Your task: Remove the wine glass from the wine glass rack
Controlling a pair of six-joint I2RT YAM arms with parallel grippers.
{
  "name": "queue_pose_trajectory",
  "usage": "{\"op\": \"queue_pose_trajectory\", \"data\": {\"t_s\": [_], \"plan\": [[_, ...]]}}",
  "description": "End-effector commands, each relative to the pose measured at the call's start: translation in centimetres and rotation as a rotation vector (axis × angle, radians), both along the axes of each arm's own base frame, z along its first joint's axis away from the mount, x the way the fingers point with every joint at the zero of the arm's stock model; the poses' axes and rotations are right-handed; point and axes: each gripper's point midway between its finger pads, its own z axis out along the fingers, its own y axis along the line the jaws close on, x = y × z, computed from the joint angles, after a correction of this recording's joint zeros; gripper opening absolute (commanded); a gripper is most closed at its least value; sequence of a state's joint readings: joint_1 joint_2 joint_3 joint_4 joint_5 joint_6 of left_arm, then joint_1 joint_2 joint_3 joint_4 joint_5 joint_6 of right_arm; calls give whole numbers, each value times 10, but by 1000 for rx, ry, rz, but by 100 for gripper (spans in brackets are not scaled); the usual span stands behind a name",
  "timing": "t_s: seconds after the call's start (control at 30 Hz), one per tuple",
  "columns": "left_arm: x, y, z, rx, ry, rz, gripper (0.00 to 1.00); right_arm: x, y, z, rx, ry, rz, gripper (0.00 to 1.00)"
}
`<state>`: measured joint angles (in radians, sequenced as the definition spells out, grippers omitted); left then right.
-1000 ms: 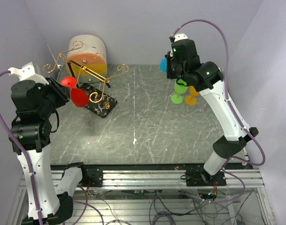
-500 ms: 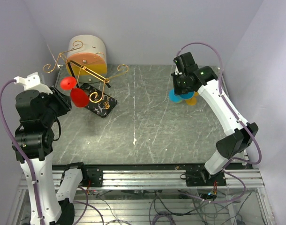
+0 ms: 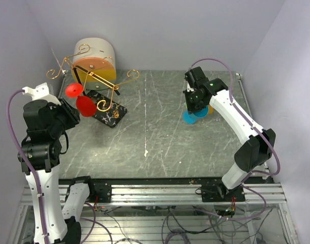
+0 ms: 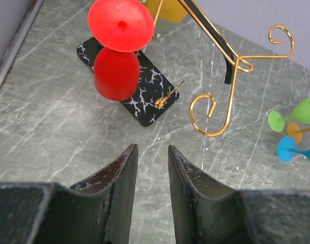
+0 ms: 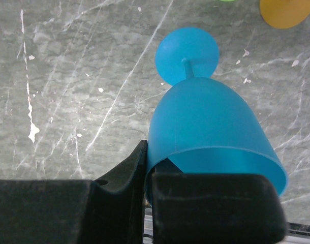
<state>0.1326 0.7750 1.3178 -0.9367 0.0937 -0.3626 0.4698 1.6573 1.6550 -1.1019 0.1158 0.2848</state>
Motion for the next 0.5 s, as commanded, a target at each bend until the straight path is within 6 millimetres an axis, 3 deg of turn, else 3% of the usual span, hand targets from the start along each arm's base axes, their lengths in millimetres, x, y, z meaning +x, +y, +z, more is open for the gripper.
{"op": "queue_pose_trajectory", "data": {"t_s": [0.0,0.47], "plan": [[-1,-4,0,9,-11,-29,41,13,-4,-11,-6,-8,-12,0],[0,-3,-11,7,15,-25,41,37,-15,-43,-49,43,-49,0]]}}
